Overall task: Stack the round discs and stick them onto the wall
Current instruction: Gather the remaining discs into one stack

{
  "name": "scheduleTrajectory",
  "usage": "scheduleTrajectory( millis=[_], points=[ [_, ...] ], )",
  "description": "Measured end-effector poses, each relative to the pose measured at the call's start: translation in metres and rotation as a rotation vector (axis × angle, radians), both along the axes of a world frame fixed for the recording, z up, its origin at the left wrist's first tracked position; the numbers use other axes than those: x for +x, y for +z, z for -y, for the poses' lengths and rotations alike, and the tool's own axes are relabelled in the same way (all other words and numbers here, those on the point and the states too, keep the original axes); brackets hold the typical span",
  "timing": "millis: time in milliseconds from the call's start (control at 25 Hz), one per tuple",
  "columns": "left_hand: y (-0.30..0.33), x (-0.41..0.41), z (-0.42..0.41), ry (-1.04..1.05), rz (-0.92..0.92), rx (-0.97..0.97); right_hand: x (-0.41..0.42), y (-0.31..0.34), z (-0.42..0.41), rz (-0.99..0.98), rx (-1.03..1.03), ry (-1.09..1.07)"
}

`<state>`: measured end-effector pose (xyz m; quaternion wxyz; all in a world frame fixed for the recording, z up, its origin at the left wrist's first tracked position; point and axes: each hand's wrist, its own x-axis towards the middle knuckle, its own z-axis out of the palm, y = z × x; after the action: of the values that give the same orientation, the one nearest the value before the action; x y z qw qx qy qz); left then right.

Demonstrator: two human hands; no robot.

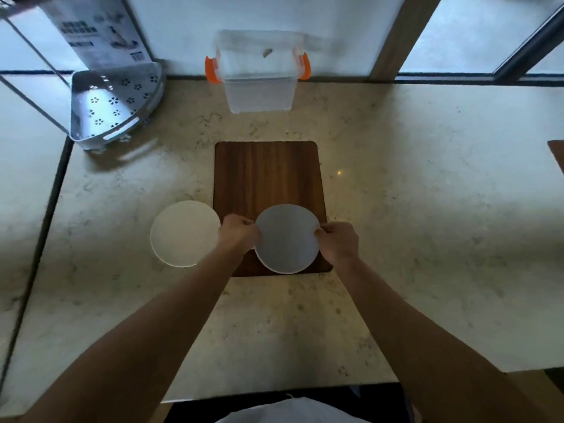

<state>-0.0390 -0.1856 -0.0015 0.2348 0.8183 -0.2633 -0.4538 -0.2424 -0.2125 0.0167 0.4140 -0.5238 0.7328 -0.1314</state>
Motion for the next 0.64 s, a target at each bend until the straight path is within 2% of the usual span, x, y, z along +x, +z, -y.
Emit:
scheduleTrajectory(
  millis=[320,480,640],
  points=[
    [0.028,0.119,-0.042,0.258,0.107,-0.063,0.127,0.005,0.009,0.102,-0.040,0.277],
    [0.026,0.164,-0.059,0.308,0.100,-0.046,0.175,-0.004,0.009,0.098,-0.040,0.371],
    [0.017,0.184,-0.064,0.333,0.073,-0.022,0.197,-0.015,0.008,0.069,0.004,0.374]
  ],
)
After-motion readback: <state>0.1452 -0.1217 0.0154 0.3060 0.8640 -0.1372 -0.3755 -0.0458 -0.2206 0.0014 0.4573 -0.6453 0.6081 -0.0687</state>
